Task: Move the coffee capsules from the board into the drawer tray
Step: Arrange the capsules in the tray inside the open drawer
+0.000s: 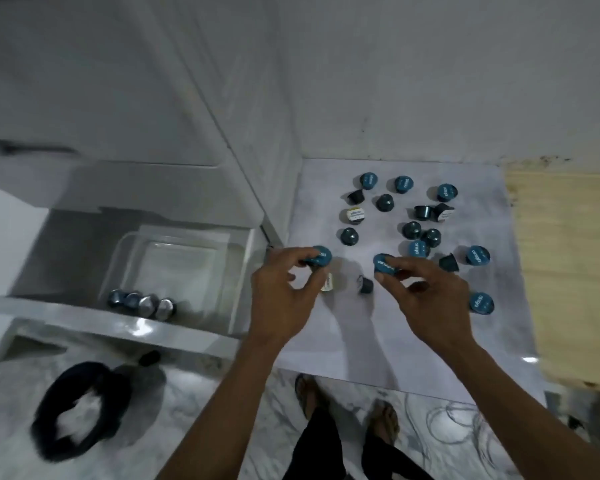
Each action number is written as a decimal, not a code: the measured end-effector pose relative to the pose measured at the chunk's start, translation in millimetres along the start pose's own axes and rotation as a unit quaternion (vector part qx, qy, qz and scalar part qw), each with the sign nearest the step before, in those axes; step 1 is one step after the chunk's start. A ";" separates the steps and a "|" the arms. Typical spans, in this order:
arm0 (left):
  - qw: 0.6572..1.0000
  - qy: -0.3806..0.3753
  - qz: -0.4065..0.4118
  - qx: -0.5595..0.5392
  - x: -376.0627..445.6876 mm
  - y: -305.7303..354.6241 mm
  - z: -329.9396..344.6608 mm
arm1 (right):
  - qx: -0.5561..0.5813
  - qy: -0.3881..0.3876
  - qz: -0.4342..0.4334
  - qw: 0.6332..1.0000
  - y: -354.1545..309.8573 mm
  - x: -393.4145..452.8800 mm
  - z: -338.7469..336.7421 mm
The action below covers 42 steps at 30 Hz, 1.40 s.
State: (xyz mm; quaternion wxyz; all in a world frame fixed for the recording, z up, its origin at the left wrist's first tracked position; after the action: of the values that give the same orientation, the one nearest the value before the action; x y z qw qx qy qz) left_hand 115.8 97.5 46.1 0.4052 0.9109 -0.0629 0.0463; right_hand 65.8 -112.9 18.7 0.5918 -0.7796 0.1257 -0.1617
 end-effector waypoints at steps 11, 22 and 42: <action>0.993 0.024 -0.087 0.075 -8.0 -59.7 -178.7 | 0.095 -0.144 -0.081 0.982 -101.4 -33.8 124.5; 0.973 -0.163 0.009 0.161 79.7 -200.8 -224.8 | -0.145 -0.250 0.001 0.957 -103.0 -26.7 296.9; 0.924 -0.356 -0.018 0.142 115.0 -257.7 -174.5 | -0.346 -0.323 -0.038 0.880 -57.6 -4.2 346.7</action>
State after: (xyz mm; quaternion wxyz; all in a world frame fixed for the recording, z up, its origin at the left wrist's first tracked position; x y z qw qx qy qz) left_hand 262.7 389.5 -10.6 0.2238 0.9163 -0.1791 -0.2798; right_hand 201.3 210.0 -11.9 0.2852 -0.9479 -0.0544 0.1308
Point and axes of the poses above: each hand's wrist, its own x-axis towards the middle knuckle, its own z-axis out of the palm, y = z × x, the point moved 1 cm from there along x, towards the middle knuckle, and after that the axes turned 12 degrees about x, right-handed, at the moved point
